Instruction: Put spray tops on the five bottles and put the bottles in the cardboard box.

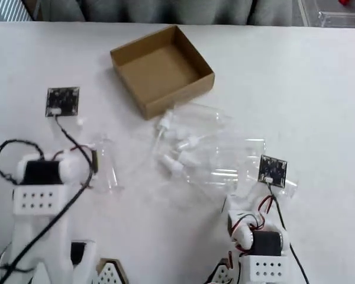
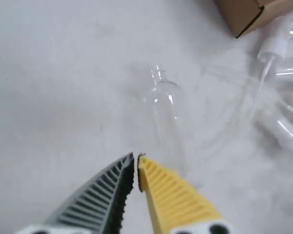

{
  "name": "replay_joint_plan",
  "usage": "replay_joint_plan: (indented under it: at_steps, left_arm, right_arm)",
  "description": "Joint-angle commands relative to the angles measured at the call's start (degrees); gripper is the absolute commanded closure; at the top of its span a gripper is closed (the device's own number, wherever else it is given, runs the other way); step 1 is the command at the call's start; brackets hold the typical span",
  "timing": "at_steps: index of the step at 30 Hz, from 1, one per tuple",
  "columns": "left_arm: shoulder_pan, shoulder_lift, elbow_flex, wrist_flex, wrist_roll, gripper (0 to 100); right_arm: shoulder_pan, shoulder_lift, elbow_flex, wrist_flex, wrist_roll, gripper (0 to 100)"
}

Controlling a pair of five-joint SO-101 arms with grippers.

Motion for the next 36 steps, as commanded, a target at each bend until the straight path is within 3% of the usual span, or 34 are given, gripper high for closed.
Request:
replay_joint_plan:
  at_steps: [1, 5, 10, 14, 20, 27, 32, 36]
  left_arm:
    - [3.1, 6.4, -4.8, -4.1, 5.1, 98]
    - [3.7, 12.5, -6.9, -6.9, 8.3, 96]
    - [3.3, 16.7, -8.2, -7.5, 12.7, 82]
    - [2.4, 18.5, -7.9, -8.5, 15.3, 80]
    - [2.2, 27.6, -8.5, -10.8, 15.4, 80]
    - [-2.7, 37.7, -15.4, -9.2, 14.9, 80]
    - [-2.1, 38.6, -16.3, -7.4, 7.8, 80]
    - [-2.3, 38.7, -16.3, -7.5, 6.5, 77]
  right_arm:
    - [0.7, -0.5, -0.7, -0.6, 0.1, 98.1]
    - [0.7, -0.5, -0.7, -0.5, 0.1, 98.1]
    - [0.7, -0.5, -0.7, -0.5, 0.1, 98.1]
    - [0.7, -0.5, -0.7, -0.5, 0.1, 98.1]
    - [0.7, -0.5, -0.6, -0.5, 0.1, 98.2]
    - [0.7, -0.5, -0.6, -0.5, 0.1, 98.2]
    - [0.7, -0.5, -0.6, -0.5, 0.1, 98.2]
    - [0.7, -0.5, -0.6, -0.5, 0.1, 98.2]
